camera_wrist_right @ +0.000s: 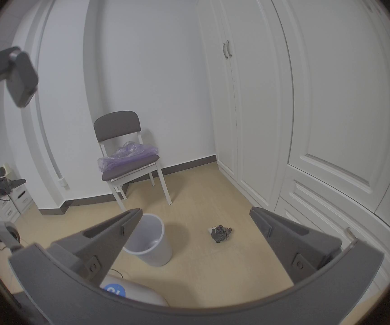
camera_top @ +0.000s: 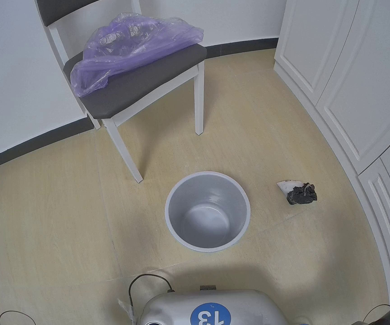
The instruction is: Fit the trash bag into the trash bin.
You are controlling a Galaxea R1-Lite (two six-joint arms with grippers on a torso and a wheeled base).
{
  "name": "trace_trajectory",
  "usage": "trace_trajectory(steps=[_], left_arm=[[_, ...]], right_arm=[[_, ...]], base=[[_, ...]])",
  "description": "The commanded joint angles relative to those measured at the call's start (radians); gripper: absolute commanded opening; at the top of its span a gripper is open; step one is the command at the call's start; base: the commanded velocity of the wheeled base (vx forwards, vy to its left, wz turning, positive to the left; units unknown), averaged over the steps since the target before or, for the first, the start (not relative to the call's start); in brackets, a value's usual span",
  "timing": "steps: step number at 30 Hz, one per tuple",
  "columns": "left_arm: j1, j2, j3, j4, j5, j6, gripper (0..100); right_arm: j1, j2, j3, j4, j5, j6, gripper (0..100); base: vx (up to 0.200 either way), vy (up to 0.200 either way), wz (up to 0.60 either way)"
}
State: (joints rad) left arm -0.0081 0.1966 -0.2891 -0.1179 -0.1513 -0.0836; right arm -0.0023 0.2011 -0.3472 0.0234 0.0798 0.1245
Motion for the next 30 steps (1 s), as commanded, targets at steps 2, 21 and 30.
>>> trace_trajectory(steps=[2, 21, 30], left_arm=[[0.022, 0.618, -0.343, -0.092, 0.088, -0.028, 100], [0.019, 1.316, -0.848, -0.094, 0.137, 0.191, 100], [0.019, 1.480, -0.999, -0.095, 0.147, 0.189, 100]], right_arm=[[-0.011, 0.595, -0.257, -0.243, -0.046, 0.049, 100], [0.113, 0.733, -0.296, -0.244, -0.074, 0.132, 100], [0.108, 0.701, -0.297, -0.243, -0.072, 0.130, 100]], base=[[0.000, 0.000, 0.00], [0.000, 0.000, 0.00], [0.000, 0.000, 0.00]])
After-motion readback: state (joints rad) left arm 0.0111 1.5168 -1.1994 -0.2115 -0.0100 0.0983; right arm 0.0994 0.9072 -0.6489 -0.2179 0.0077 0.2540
